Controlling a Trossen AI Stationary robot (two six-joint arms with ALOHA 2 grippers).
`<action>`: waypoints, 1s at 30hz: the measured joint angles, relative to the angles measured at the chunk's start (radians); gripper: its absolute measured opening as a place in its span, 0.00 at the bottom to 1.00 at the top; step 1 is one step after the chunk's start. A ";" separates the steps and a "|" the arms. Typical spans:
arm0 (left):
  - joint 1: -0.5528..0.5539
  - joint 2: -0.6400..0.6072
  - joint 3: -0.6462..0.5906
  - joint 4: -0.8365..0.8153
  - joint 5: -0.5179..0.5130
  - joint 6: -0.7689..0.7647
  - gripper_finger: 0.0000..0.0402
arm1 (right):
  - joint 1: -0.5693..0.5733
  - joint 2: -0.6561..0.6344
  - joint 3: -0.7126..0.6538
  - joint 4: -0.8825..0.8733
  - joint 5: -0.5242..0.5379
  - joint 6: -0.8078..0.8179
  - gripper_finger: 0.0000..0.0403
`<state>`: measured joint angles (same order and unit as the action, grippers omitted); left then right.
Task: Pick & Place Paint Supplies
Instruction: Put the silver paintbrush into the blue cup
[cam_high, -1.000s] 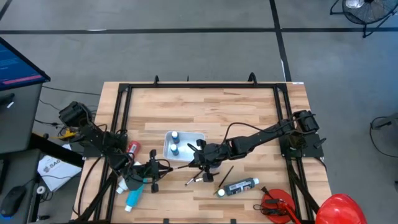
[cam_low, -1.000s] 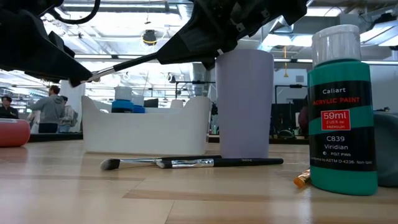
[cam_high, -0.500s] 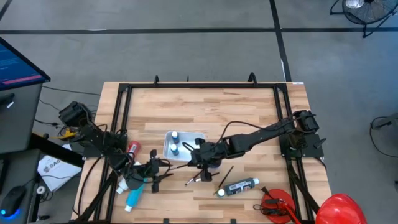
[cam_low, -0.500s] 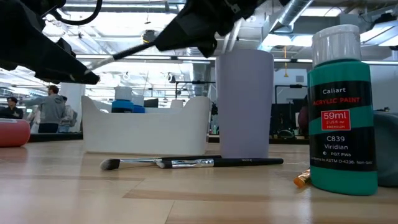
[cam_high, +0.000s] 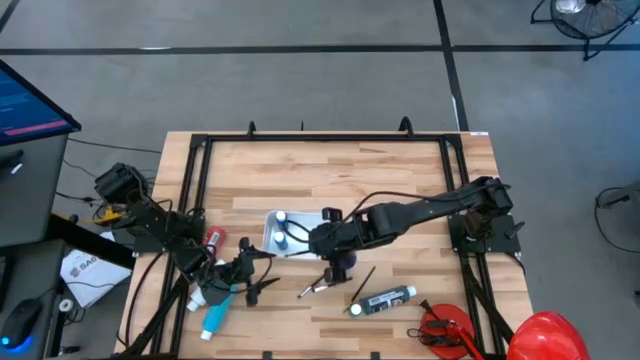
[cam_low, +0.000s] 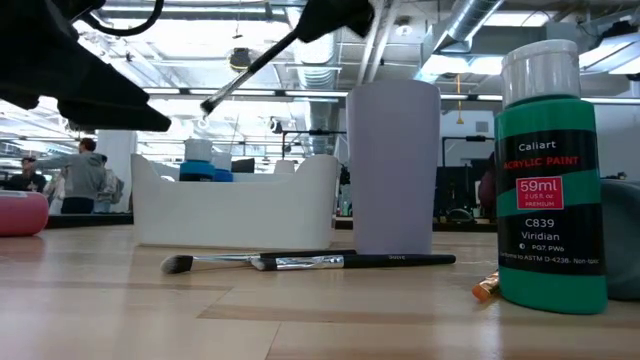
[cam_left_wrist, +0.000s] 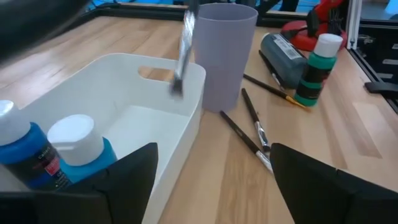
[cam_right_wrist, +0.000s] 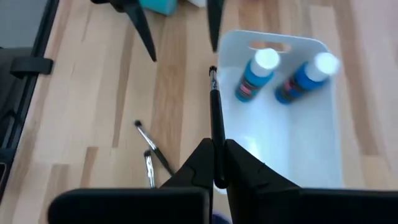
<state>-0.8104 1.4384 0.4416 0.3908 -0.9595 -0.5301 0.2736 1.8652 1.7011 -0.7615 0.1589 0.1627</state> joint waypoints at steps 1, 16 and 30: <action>0.000 0.000 0.000 0.000 0.002 0.000 0.76 | 0.002 0.000 0.026 -0.038 0.006 0.003 0.02; 0.000 0.000 0.000 0.008 0.025 0.001 0.75 | 0.028 0.000 0.340 -0.634 0.027 0.260 0.02; 0.000 0.000 0.000 0.015 0.025 0.001 0.74 | 0.113 0.000 0.381 -0.808 -0.002 0.449 0.02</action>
<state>-0.8104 1.4384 0.4416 0.4061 -0.9348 -0.5286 0.3861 1.8652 2.0823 -1.5696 0.1572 0.6117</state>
